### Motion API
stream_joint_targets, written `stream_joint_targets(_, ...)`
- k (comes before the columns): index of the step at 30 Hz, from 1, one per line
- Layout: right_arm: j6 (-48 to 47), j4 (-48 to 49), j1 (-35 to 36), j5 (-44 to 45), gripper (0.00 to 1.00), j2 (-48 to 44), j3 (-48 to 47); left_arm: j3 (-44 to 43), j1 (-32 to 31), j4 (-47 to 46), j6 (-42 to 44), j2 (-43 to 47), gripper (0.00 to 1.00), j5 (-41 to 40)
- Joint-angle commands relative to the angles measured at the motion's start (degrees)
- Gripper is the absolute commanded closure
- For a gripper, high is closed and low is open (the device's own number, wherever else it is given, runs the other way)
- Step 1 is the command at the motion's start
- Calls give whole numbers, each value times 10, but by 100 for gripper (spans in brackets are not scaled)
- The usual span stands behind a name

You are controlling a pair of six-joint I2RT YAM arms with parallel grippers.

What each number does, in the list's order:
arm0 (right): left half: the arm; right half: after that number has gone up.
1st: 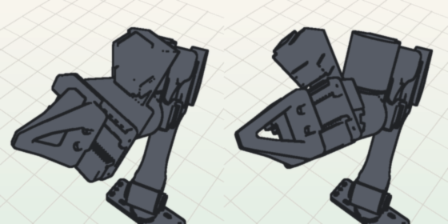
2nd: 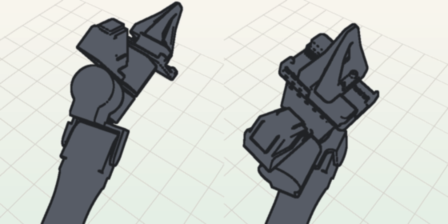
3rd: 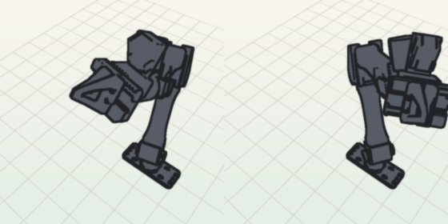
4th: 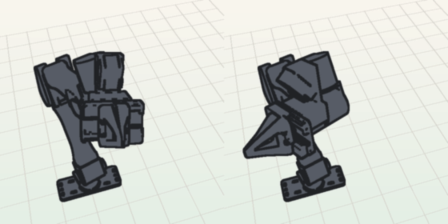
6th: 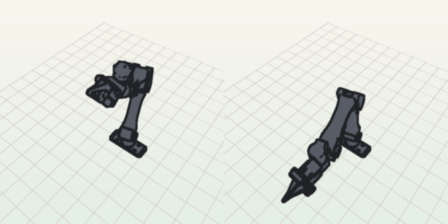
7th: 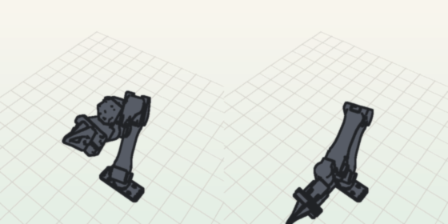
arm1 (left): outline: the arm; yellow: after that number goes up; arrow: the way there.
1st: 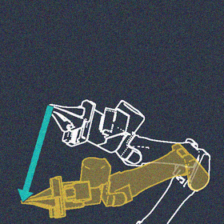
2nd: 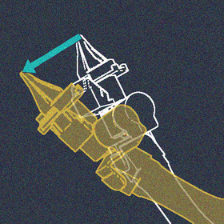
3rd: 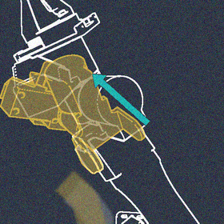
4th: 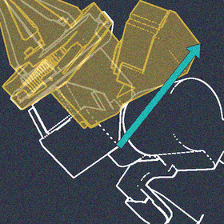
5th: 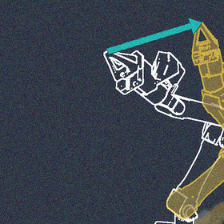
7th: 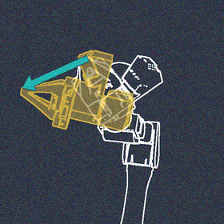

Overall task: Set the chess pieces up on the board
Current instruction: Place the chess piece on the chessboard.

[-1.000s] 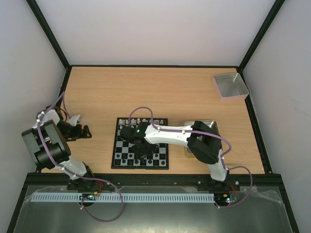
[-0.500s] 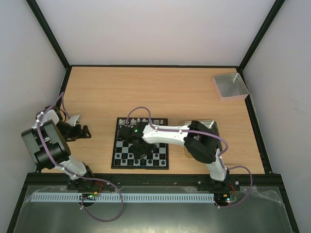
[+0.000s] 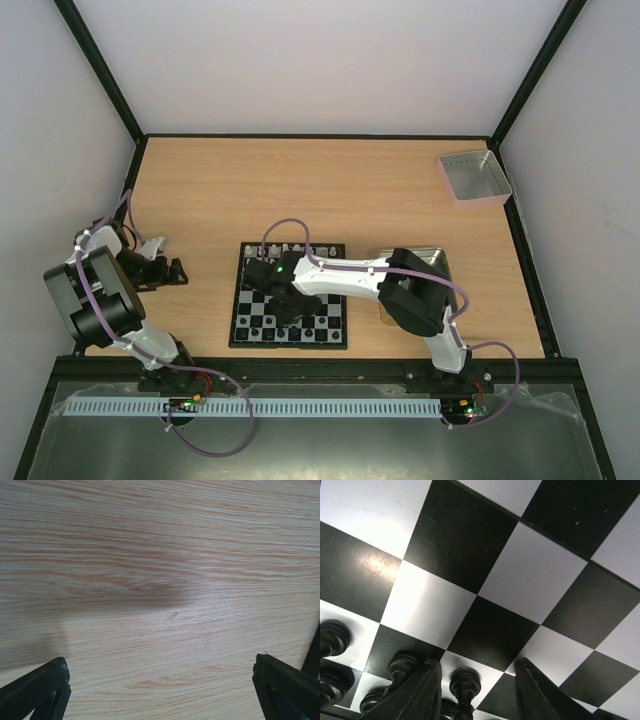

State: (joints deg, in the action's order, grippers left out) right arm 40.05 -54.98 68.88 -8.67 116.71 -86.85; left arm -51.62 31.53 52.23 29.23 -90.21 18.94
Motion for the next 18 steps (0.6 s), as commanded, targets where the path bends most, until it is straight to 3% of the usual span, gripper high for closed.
stream_joint_targets(1, 13, -12, -7, 29, 60, -19, -4, 3, 4, 19, 8, -8, 1, 10)
stream_joint_targets(18, 35, -17, -68, 76, 70, -61, -36, 3, 4, 19, 7, -12, 1, 8)
